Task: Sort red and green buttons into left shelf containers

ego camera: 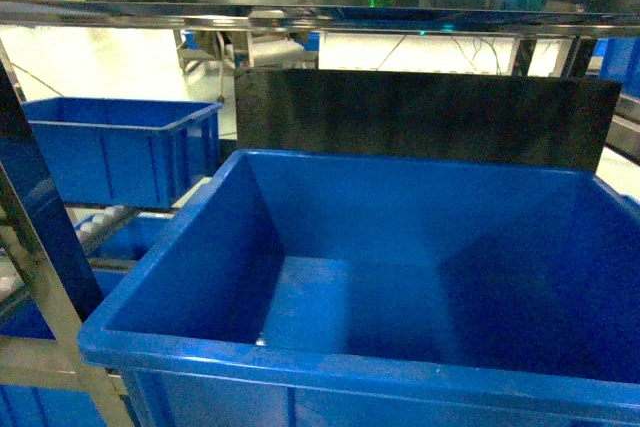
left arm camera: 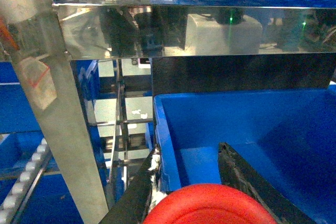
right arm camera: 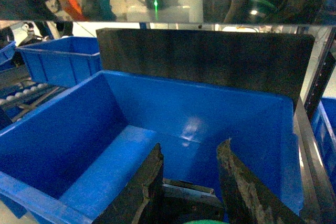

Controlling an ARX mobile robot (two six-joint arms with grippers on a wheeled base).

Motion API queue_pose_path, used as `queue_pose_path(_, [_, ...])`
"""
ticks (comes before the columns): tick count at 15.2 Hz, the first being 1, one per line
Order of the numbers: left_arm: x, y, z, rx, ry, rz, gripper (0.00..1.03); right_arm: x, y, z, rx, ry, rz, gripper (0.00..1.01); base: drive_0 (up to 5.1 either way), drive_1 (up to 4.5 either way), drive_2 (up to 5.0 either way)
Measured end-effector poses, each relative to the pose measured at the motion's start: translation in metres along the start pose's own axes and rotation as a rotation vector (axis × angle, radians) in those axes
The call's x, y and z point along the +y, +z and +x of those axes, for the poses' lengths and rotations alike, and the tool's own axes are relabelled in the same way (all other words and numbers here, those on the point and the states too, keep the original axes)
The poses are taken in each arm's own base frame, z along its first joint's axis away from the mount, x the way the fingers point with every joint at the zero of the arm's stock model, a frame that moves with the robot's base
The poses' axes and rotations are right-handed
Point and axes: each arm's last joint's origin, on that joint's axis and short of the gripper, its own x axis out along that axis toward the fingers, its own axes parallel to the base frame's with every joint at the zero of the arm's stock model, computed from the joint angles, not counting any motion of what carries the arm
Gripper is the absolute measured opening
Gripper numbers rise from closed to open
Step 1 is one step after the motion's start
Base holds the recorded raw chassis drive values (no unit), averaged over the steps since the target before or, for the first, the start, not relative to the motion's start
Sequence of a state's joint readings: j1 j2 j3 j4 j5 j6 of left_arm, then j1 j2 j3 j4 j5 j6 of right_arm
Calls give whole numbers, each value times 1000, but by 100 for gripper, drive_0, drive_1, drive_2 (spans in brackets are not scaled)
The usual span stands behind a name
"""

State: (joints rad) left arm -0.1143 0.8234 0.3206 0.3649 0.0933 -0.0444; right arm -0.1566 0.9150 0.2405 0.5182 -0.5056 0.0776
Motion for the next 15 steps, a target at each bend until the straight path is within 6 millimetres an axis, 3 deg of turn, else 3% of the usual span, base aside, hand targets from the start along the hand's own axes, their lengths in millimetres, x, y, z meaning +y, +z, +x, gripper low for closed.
queue_pose_path(5, [0, 0, 0, 0, 0, 0, 28, -17, -10, 52, 122, 55, -15, 28, 0, 0, 0])
queue_pose_path(10, [0, 0, 0, 0, 0, 0, 28, -19, -18, 66, 182, 78, -13, 28, 0, 0, 0])
queue_pose_path(15, [0, 0, 0, 0, 0, 0, 28, -3, -43, 84, 272, 155, -34, 28, 0, 0, 0])
